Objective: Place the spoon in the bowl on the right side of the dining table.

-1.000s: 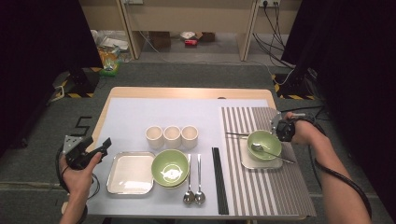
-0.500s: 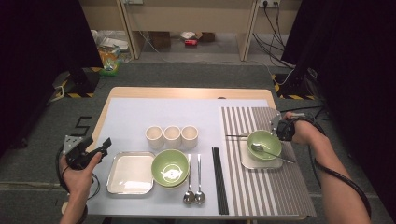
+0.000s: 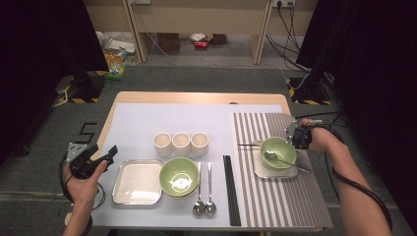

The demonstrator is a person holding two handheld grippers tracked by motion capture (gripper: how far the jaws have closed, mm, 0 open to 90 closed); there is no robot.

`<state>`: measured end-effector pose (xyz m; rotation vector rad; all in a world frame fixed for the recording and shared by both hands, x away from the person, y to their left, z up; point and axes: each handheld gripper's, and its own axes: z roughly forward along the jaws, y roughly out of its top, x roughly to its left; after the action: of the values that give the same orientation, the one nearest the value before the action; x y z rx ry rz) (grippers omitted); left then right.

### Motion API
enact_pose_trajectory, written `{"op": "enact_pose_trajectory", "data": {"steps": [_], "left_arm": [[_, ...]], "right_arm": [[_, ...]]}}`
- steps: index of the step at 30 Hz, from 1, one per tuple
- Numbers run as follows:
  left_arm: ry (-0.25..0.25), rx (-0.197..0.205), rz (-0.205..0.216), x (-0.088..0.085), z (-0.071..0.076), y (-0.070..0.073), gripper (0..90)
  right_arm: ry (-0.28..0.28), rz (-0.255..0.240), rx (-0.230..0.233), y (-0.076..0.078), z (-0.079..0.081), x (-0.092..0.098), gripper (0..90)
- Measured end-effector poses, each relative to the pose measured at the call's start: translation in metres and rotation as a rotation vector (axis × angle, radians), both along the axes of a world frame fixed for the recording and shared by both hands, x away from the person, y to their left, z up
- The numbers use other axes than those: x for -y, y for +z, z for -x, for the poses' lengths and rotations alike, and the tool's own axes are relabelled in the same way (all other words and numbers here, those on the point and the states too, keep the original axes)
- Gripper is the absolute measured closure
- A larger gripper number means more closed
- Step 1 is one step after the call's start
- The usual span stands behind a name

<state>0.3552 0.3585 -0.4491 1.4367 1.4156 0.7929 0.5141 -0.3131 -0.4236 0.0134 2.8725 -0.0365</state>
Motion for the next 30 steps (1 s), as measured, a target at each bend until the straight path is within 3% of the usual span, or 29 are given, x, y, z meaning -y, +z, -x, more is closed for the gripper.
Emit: {"op": "enact_pose_trajectory", "data": {"steps": [13, 20, 30], "left_arm": [[-0.001, -0.002, -0.003, 0.0002, -0.0001, -0.0002, 23.4], [-0.002, -0.003, -0.003, 0.0006, -0.0003, -0.0005, 23.4], [-0.003, -0.002, -0.003, 0.0009, -0.0002, -0.0002, 23.4]], "right_arm": [[-0.01, -0.017, -0.015, 0.0003, 0.0013, 0.0011, 84.6], [-0.012, -0.01, -0.018, -0.0006, 0.0011, 0.0004, 76.1], [-0.037, -0.027, -0.015, 0.0038, 0.0023, 0.003, 73.3]]}}
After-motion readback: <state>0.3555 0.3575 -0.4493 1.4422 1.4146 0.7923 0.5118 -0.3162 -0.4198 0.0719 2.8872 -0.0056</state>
